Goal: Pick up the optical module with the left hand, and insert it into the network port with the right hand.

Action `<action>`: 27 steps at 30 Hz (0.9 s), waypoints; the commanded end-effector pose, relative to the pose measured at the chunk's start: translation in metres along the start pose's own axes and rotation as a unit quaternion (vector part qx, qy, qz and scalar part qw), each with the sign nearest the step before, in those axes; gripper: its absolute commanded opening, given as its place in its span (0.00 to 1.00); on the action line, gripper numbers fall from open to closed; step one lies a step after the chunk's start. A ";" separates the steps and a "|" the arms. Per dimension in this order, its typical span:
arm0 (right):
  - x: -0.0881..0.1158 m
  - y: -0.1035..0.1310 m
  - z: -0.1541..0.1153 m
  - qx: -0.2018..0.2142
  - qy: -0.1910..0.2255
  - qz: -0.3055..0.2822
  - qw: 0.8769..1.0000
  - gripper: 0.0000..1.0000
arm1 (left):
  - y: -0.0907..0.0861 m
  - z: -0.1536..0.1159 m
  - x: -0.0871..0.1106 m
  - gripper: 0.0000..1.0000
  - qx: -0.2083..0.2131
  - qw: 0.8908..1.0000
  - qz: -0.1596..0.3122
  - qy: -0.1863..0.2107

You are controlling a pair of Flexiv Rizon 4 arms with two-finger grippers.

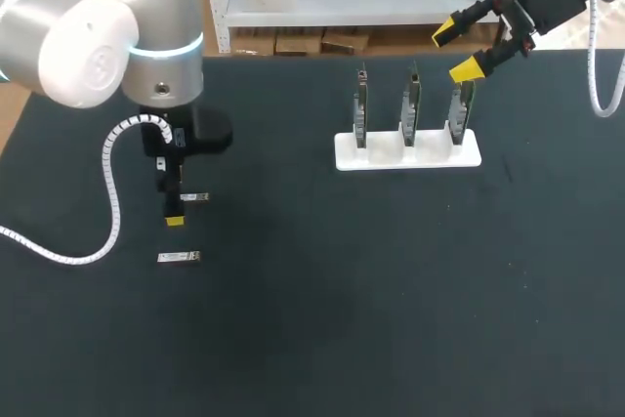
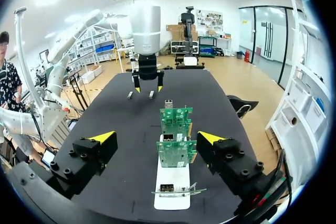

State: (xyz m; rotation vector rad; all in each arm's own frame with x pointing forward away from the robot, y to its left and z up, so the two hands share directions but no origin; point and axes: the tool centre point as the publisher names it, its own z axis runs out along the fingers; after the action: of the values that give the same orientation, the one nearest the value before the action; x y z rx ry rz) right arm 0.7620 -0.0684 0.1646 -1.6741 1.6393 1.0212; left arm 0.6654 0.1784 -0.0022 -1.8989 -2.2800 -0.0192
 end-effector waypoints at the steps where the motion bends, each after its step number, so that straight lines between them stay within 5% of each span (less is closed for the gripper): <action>1: 0.000 0.000 0.000 0.001 0.000 0.000 1.000 1.00 | 0.003 0.001 -0.001 1.00 0.003 1.000 0.003 0.000; 27: 0.000 0.000 0.000 0.001 0.000 0.000 1.000 1.00 | 0.006 0.006 -0.001 1.00 0.008 1.000 0.020 -0.010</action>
State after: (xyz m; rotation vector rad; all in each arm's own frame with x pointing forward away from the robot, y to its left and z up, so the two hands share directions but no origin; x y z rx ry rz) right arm 0.7620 -0.0684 0.1646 -1.6741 1.6393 1.0212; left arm 0.6686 0.1787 -0.0080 -1.9443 -2.2517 0.0184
